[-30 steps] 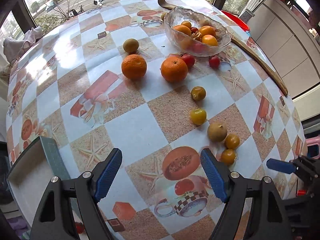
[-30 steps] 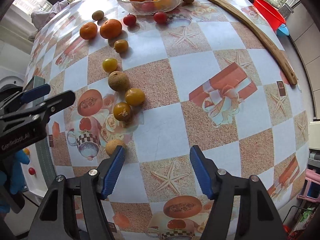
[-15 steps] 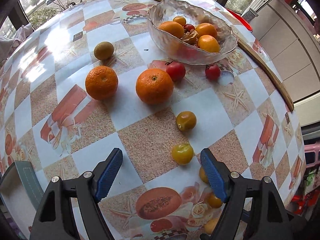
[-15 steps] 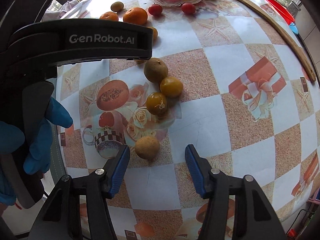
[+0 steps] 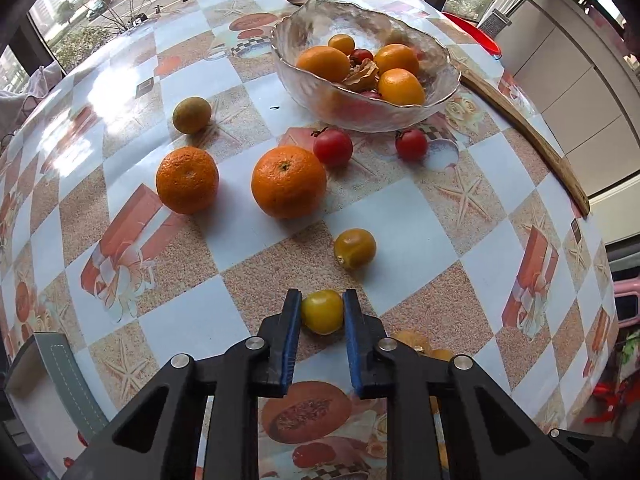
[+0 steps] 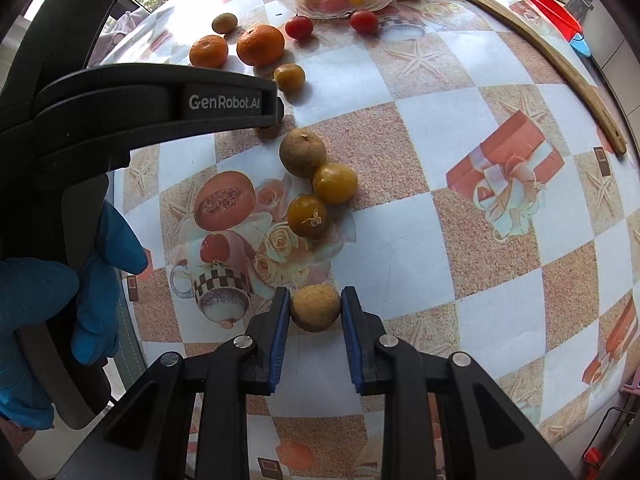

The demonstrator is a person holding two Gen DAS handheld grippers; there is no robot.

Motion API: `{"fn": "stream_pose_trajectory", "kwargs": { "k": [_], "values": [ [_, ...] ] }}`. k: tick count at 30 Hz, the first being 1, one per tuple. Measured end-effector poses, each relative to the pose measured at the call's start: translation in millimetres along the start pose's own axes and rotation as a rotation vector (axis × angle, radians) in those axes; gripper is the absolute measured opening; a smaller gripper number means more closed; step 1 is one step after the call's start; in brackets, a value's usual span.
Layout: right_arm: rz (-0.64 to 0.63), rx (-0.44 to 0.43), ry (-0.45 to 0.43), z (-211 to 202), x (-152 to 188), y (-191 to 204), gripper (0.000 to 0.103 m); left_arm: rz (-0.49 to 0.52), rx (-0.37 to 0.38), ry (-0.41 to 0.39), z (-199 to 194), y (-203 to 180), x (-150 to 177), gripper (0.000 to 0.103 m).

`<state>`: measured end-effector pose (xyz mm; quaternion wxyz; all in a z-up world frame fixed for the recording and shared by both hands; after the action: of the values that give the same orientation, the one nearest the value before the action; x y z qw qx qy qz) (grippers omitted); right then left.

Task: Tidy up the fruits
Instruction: 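Grasp a yellow cherry tomato with the left tool while the right tool grasps a brown fruit, then carry both fruits into the white tray and open both tools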

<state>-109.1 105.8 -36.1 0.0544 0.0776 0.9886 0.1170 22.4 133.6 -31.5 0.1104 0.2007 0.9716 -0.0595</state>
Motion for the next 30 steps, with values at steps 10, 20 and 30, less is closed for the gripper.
{"fn": "stream_pose_trajectory", "kwargs": {
  "k": [10, 20, 30],
  "values": [
    [0.022, -0.005, -0.012, -17, -7, -15, 0.028, -0.052, 0.078, -0.047, -32, 15, 25, 0.022],
    [-0.035, 0.003, -0.011, -33, 1, 0, 0.028, -0.147, 0.062, -0.087, -73, 66, 76, 0.022],
    [-0.135, -0.020, 0.004, -30, 2, 58, 0.028, -0.257, 0.022, -0.108, -102, 111, 131, 0.022]
  ]
}}
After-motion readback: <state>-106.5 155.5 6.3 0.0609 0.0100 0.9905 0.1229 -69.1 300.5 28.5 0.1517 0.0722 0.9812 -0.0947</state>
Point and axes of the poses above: each gripper's, at about its wrist camera, not at the fingertips, and z roughly the way its jaws point, y to its left, x to its underside, the point moved 5 cm from there along z, roughly the way its jaws point, and after that the axes turned 4 degrees about z, right-handed, at the moved point
